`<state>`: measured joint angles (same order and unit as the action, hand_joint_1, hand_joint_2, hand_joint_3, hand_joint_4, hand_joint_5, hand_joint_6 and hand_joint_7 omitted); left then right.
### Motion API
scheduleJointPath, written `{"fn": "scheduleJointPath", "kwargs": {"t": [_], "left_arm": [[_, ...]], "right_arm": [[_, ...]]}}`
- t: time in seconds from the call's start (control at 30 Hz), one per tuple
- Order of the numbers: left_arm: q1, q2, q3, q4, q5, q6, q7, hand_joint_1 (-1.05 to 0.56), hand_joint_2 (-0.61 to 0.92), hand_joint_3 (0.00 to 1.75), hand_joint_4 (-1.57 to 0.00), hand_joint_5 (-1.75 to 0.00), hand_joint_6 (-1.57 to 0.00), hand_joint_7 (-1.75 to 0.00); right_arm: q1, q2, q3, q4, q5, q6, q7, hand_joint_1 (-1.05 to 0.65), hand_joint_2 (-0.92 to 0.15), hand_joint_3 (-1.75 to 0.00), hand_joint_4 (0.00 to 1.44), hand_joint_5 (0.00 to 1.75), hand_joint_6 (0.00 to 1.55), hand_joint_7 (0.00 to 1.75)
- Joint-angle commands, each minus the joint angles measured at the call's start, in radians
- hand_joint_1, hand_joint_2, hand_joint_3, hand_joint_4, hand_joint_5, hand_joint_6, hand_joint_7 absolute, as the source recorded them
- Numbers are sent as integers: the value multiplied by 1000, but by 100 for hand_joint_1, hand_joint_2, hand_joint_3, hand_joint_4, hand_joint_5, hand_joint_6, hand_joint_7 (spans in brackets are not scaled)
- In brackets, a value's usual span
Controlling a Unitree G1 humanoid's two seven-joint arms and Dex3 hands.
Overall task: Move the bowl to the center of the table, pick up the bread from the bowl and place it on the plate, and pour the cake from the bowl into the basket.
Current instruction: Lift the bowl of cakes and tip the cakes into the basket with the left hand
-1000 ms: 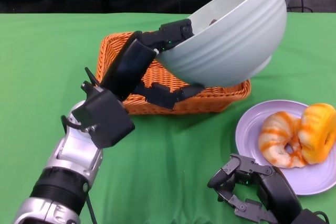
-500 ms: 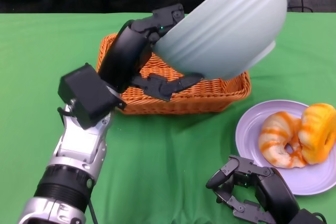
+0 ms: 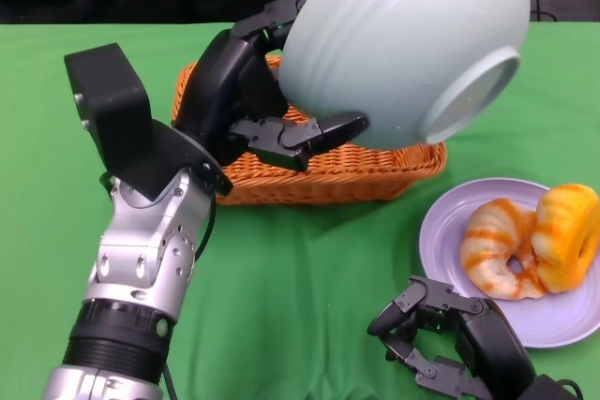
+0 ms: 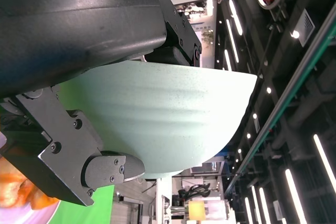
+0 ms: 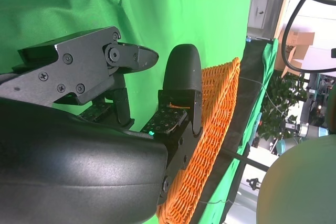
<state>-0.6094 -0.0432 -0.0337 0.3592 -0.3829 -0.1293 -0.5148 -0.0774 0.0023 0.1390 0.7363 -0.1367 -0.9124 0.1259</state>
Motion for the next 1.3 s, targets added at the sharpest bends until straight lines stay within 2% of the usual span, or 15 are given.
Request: {"fn": "scheduleJointPath", "kwargs": {"t": [0.03, 0.5, 0.67, 0.83, 1.0, 1.3], "left_arm": [[12, 8, 20, -31, 0, 11, 0, -8, 66, 102, -72, -169, -73, -155], [4, 9, 54, -11, -18, 66, -59, -7, 68, 101, -70, -168, -71, -153], [-8, 19, 77, -3, -49, 156, -78, -9, 65, 105, -67, -171, -69, -153], [-16, 30, 90, 7, -57, 218, -104, -8, 62, 112, -67, -170, -68, -156], [-36, 37, 101, 55, -45, 211, -118, -6, 61, 115, -68, -169, -69, -155], [-98, 42, 124, 210, -15, 136, -137, -8, 68, 101, -67, -166, -68, -153]], "right_arm": [[3, -12, -3, -3, -4, -11, -12, -4, -80, -48, 75, 145, 74, 107], [-2, -9, 0, 7, -12, -21, -27, -4, -77, -52, 78, 144, 75, 108], [1, -9, 1, 1, -12, -5, -24, -4, -76, -54, 78, 142, 74, 108], [-4, -11, -1, 15, -31, -33, -47, -4, -74, -55, 79, 143, 75, 108], [2, -5, 1, 13, -28, -23, -46, -4, -70, -61, 80, 140, 74, 110], [1, 1, 4, 10, -39, -15, -62, -4, -66, -68, 81, 140, 75, 109]]}}
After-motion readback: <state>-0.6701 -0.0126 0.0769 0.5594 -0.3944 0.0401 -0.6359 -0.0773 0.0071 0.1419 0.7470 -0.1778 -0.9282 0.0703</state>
